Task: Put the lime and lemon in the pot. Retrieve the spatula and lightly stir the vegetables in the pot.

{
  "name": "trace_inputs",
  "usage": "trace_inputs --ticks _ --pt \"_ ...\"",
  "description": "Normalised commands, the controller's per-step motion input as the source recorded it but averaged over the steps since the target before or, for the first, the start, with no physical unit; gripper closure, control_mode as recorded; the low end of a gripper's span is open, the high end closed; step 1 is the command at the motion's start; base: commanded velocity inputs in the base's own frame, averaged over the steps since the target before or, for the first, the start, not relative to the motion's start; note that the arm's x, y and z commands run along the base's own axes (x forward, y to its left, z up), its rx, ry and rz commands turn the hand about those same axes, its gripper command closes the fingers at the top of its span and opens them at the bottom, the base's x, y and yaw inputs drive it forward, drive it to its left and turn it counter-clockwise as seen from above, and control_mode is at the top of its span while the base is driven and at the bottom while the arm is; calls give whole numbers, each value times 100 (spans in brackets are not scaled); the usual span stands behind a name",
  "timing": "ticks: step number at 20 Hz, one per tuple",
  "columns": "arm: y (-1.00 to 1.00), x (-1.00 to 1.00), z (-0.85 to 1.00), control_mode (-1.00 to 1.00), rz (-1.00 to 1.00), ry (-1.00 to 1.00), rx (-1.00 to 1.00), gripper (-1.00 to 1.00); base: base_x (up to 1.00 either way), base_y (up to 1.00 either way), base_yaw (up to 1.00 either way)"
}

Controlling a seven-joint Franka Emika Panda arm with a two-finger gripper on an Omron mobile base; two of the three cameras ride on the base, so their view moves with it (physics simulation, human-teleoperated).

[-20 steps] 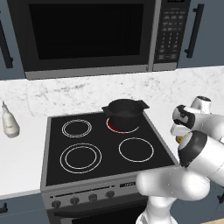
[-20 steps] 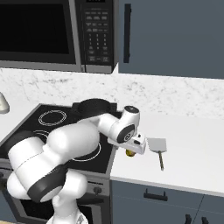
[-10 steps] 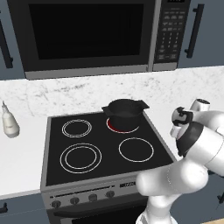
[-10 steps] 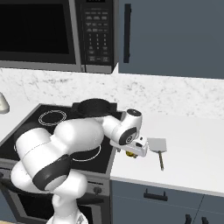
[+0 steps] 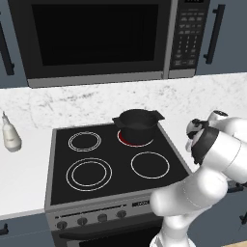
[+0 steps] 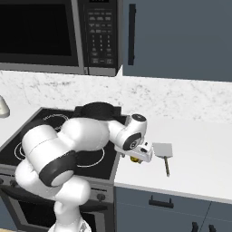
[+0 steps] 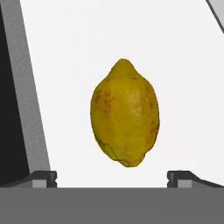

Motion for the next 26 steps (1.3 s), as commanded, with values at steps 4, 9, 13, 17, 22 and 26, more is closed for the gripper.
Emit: trace_inputs --ticks 4,9,13,17,22,26 --pt "-9 19 -9 -100 0 0 2 -100 0 0 0" --pt "-6 14 -10 -100 0 0 0 -100 0 0 0" --pt "0 15 -11 -100 0 0 0 -100 0 0 0" --pt "-1 7 -4 -100 0 0 0 100 0 0 0" --pt "0 0 0 -100 0 0 0 100 0 0 0" --pt "0 -6 2 -100 0 -1 1 100 0 0 0"
